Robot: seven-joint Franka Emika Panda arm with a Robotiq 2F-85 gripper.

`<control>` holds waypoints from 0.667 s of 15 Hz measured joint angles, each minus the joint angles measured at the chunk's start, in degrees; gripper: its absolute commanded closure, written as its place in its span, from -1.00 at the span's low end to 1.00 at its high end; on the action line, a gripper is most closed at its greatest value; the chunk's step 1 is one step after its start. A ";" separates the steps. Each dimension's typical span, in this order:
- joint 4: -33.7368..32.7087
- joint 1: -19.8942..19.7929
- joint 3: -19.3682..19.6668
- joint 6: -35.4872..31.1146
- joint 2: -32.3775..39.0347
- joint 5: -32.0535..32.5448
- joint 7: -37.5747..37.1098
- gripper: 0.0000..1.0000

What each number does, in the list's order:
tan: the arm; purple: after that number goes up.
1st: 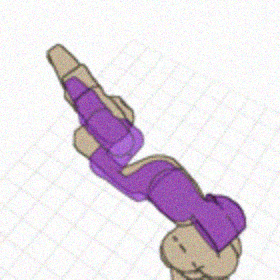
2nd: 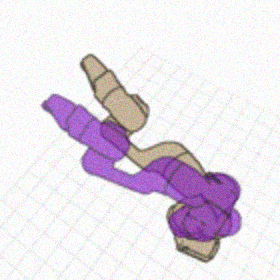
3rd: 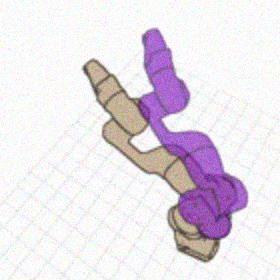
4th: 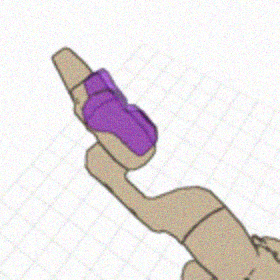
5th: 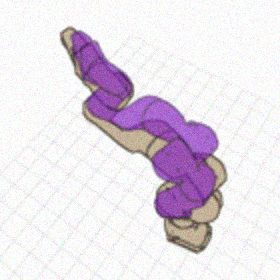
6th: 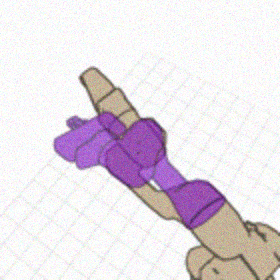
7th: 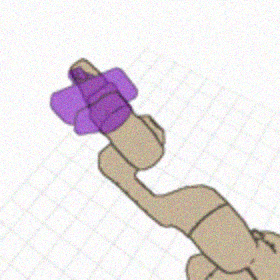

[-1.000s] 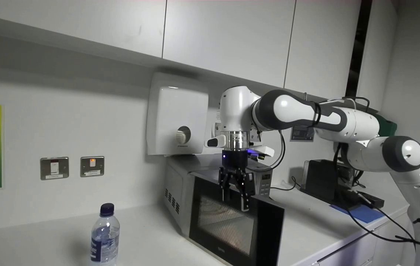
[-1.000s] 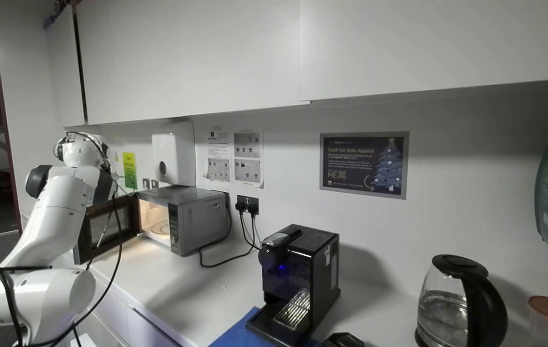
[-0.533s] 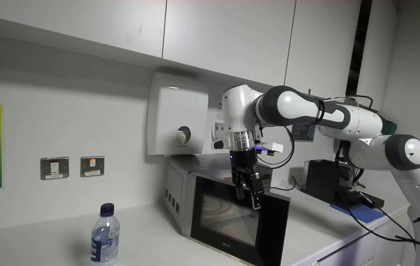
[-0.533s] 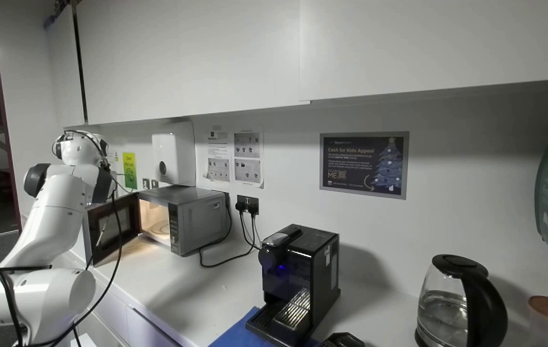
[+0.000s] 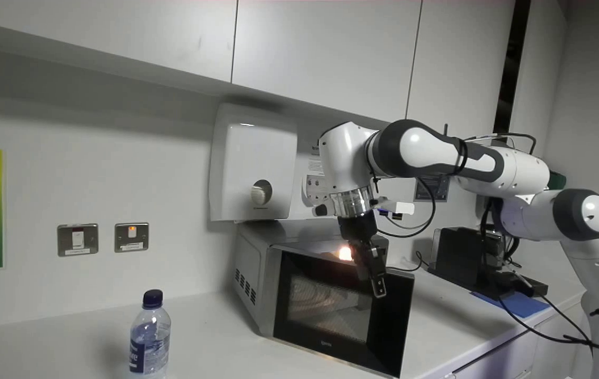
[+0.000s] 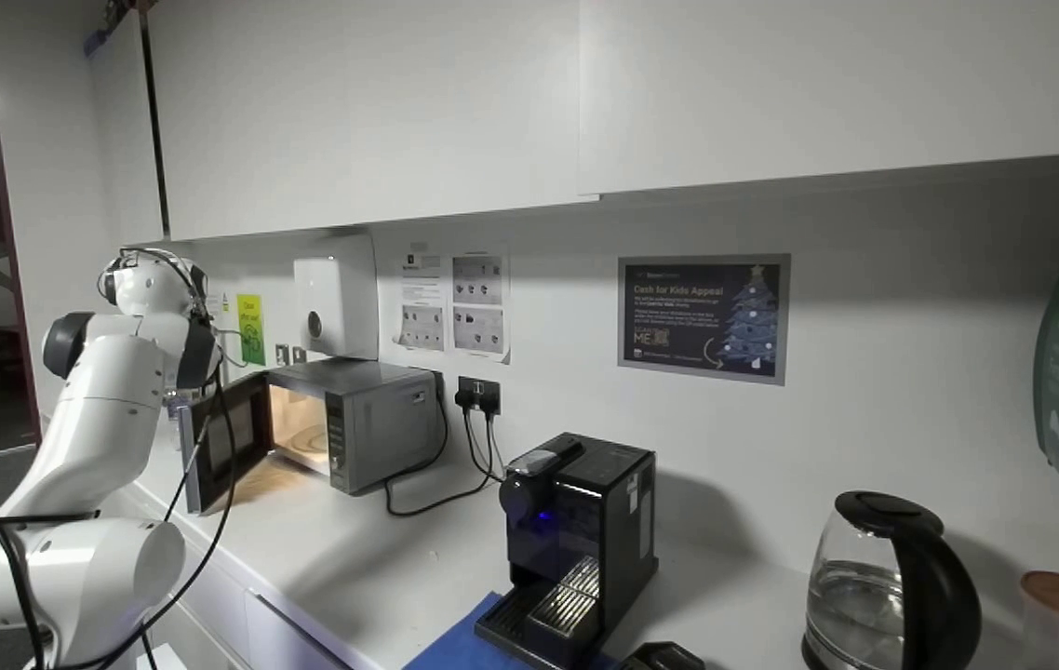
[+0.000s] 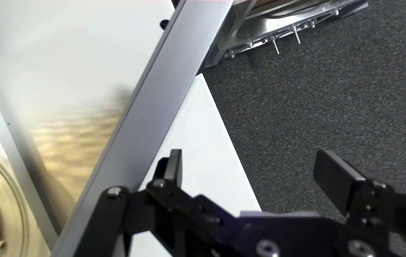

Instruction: Fully close the microwave

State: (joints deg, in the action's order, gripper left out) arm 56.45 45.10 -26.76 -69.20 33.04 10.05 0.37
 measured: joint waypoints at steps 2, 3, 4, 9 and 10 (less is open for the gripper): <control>1.21 -0.21 0.29 0.78 -0.71 0.08 -2.33 -1.00; 1.91 -0.30 0.47 1.06 -1.09 0.11 -3.33 -1.00; 2.67 -0.40 0.70 1.24 -1.49 0.15 -4.28 -1.00; 7.25 -1.21 2.02 1.36 -4.28 0.31 -6.98 -1.00; 8.05 -1.42 2.22 1.36 -4.82 0.32 -7.28 -1.00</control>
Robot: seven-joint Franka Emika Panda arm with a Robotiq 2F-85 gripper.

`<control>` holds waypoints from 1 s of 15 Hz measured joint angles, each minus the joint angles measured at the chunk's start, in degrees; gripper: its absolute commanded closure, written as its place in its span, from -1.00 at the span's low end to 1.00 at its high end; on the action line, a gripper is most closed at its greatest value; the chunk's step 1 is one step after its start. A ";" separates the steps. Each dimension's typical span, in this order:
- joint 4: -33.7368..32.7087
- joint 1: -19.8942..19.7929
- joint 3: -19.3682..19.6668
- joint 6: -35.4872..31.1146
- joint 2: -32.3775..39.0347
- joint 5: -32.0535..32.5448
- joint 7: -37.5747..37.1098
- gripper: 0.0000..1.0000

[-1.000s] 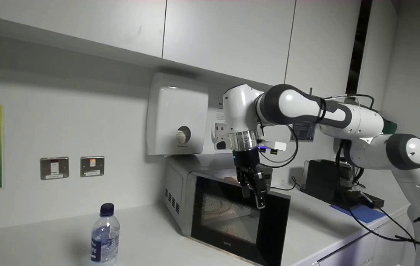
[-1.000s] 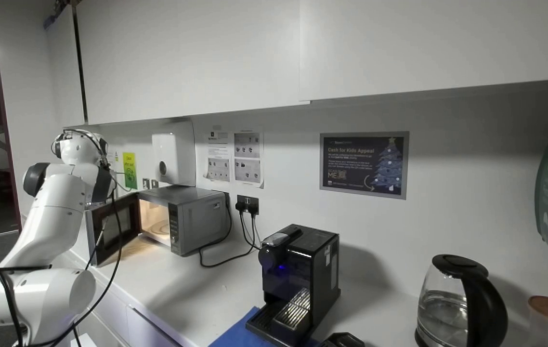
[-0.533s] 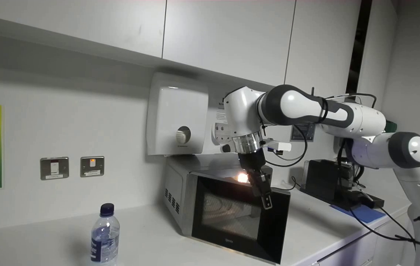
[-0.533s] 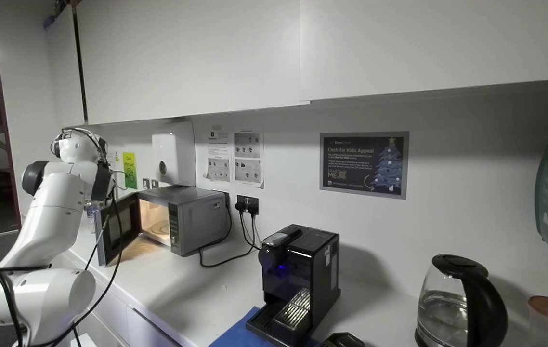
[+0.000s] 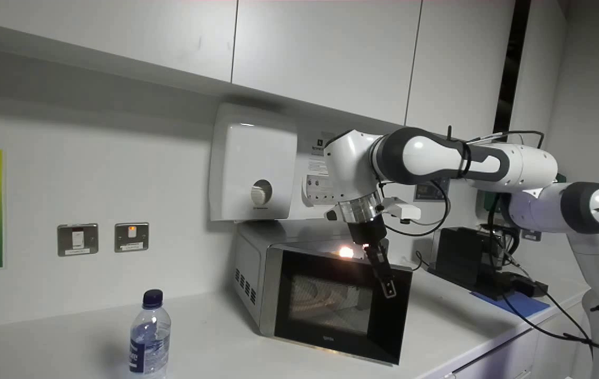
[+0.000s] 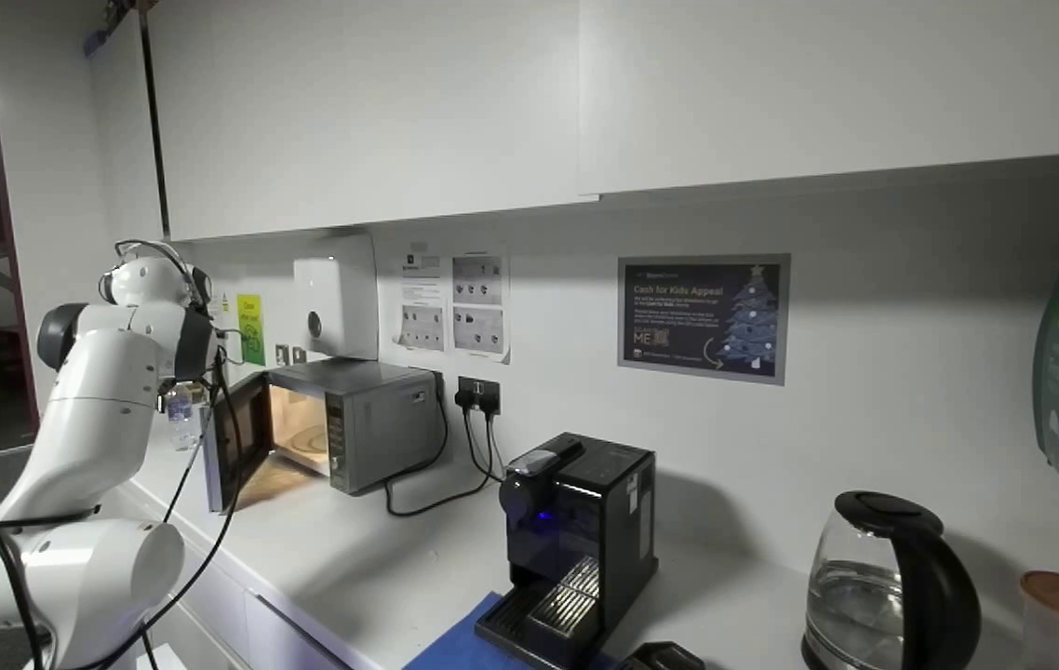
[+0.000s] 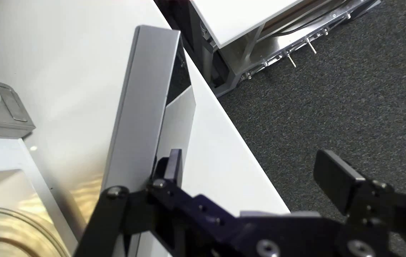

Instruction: Fully close the microwave

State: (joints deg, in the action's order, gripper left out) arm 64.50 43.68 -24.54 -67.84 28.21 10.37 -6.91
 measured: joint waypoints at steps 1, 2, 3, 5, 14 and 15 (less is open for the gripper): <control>0.90 -0.22 0.20 0.02 -0.61 0.00 -0.23 -1.00; 1.73 -0.40 0.44 0.04 -1.15 0.01 -0.47 -1.00; 2.65 -0.54 0.74 0.05 -1.81 0.02 -0.73 -1.00; 4.60 -0.97 1.24 0.05 -3.08 0.04 -1.41 -1.00; 12.92 -2.01 4.28 -0.01 -7.94 2.58 -7.56 -1.00; 13.58 -2.02 4.59 -0.13 -8.27 3.11 -8.69 -1.00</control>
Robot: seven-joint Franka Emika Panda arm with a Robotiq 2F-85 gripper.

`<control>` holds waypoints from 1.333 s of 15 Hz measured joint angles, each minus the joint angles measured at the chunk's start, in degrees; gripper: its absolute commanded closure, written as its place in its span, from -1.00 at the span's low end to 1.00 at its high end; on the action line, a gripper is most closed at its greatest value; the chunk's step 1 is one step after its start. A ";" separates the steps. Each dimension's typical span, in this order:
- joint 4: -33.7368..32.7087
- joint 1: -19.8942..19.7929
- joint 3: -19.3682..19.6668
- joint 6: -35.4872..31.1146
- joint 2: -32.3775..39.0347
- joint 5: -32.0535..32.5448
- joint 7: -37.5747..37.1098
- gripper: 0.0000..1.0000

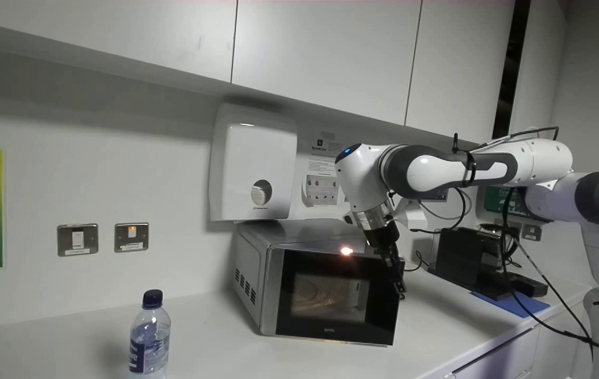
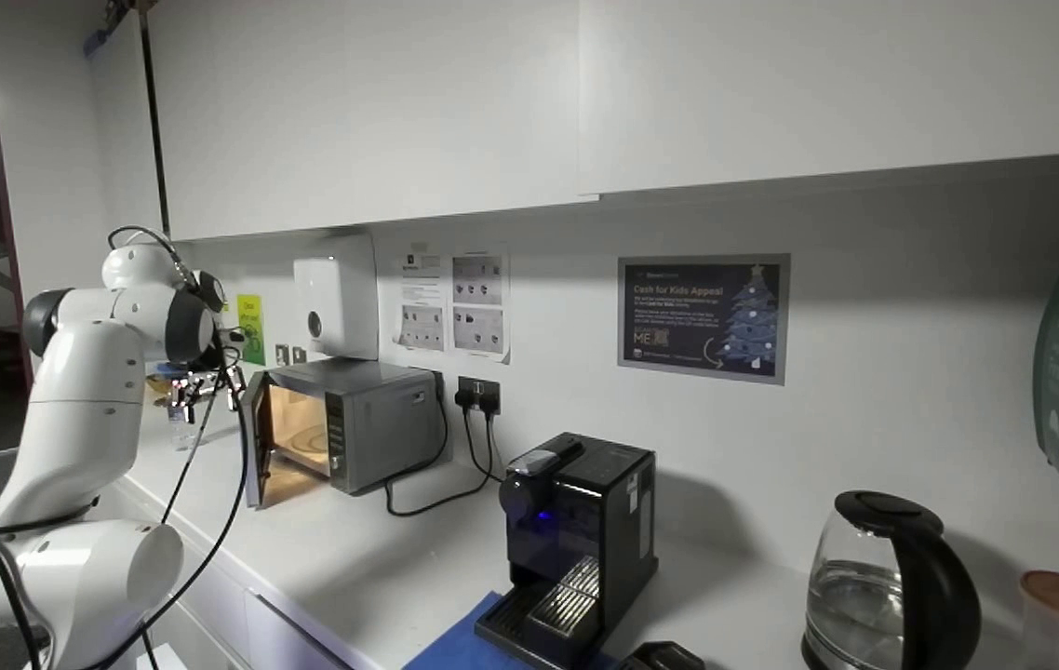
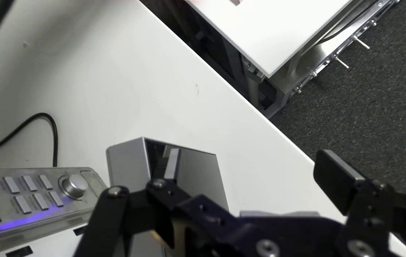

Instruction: Fully close the microwave

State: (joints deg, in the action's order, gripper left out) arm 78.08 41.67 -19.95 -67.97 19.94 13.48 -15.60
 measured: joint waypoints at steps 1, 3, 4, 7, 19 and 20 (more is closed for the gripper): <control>0.42 0.03 0.34 -0.01 -0.18 0.54 -1.10 -1.00; 0.89 0.09 0.98 -0.01 -0.33 1.97 -3.48 -1.00; 1.05 0.13 1.28 -0.01 -0.34 2.71 -4.86 -1.00; 1.40 0.28 2.15 -0.31 -0.41 4.34 -10.50 -1.00; 3.20 0.23 4.56 -2.01 -1.37 4.50 -32.91 -1.00; 3.55 0.21 4.73 -1.95 -1.44 4.71 -33.81 -1.00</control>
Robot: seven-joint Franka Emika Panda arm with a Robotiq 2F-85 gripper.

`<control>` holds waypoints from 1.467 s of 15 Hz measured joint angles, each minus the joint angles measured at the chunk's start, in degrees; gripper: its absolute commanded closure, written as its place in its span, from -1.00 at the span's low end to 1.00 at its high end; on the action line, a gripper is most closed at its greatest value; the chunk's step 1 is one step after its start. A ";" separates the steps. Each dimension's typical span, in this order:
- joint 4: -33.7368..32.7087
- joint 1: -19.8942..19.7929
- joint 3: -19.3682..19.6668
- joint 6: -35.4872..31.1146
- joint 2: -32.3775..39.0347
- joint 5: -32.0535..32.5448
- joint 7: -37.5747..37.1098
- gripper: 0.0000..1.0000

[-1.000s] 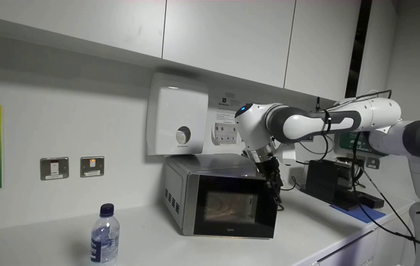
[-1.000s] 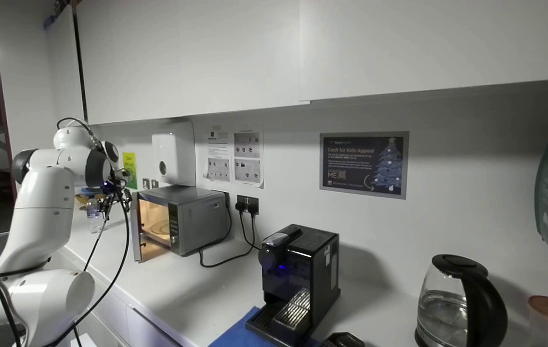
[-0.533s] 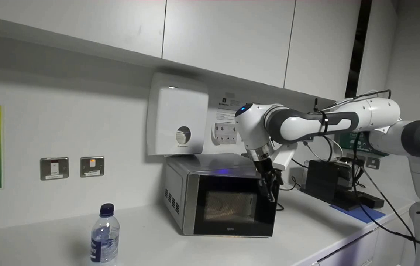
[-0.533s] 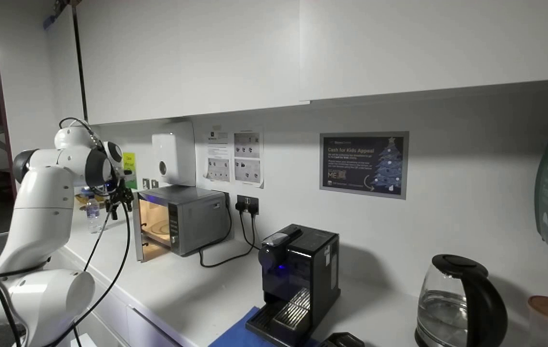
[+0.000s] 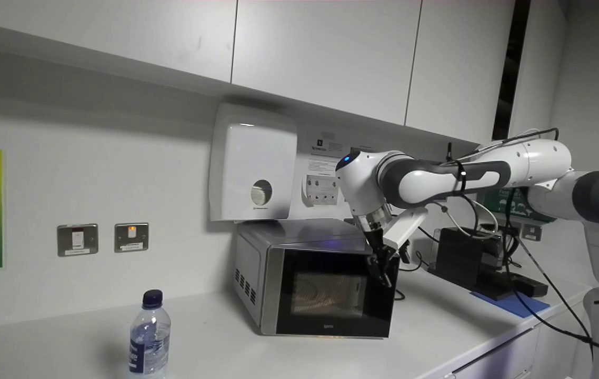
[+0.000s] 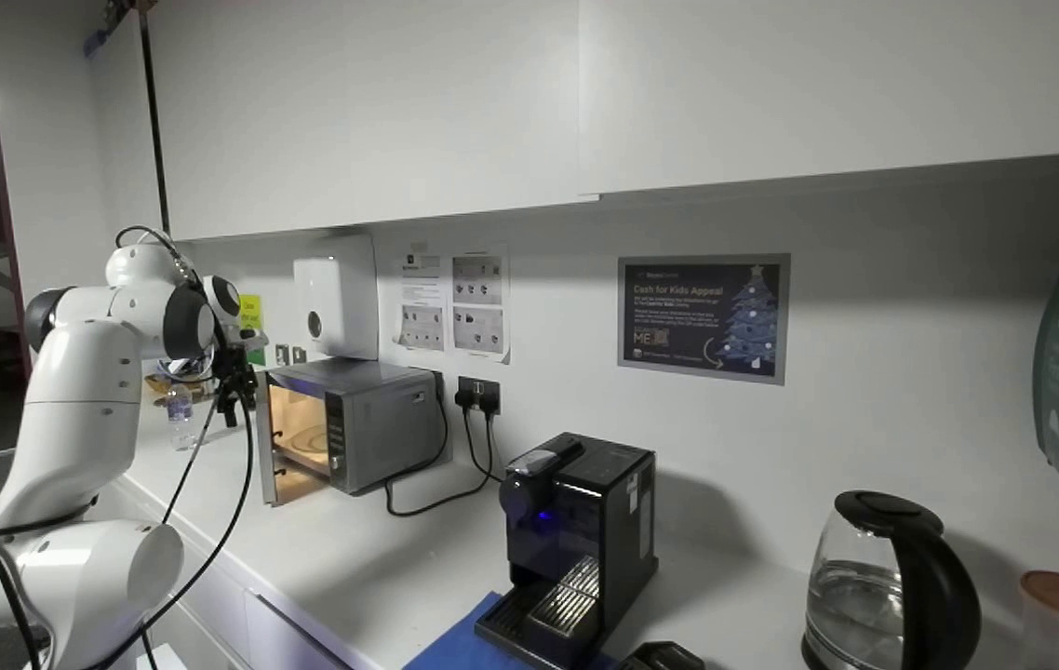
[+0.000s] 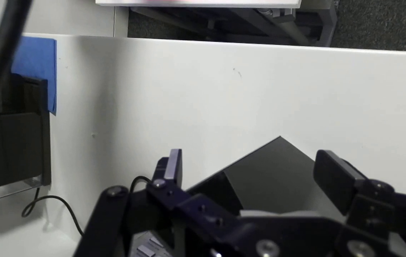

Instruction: Fully close the microwave

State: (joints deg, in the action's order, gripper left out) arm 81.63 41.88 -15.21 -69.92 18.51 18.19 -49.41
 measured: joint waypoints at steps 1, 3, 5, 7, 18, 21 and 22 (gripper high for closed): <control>0.37 -0.03 0.21 0.03 -0.07 0.32 -0.66 -1.00; 1.00 -0.19 0.55 0.09 -0.17 1.41 -1.57 -1.00; 1.19 -0.43 0.85 0.47 -0.25 2.74 -1.89 -1.00; 1.20 -0.81 1.00 1.17 -0.55 4.30 -1.92 -1.00; 0.66 -1.27 0.85 9.68 -3.45 13.09 -2.03 -1.00; 0.09 -1.20 -0.64 7.73 -3.33 12.99 -0.32 -1.00; -0.34 -1.13 -1.37 6.16 -3.25 12.94 1.14 -1.00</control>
State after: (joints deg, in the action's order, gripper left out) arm 81.29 40.75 -16.58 -63.76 15.25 31.13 -48.27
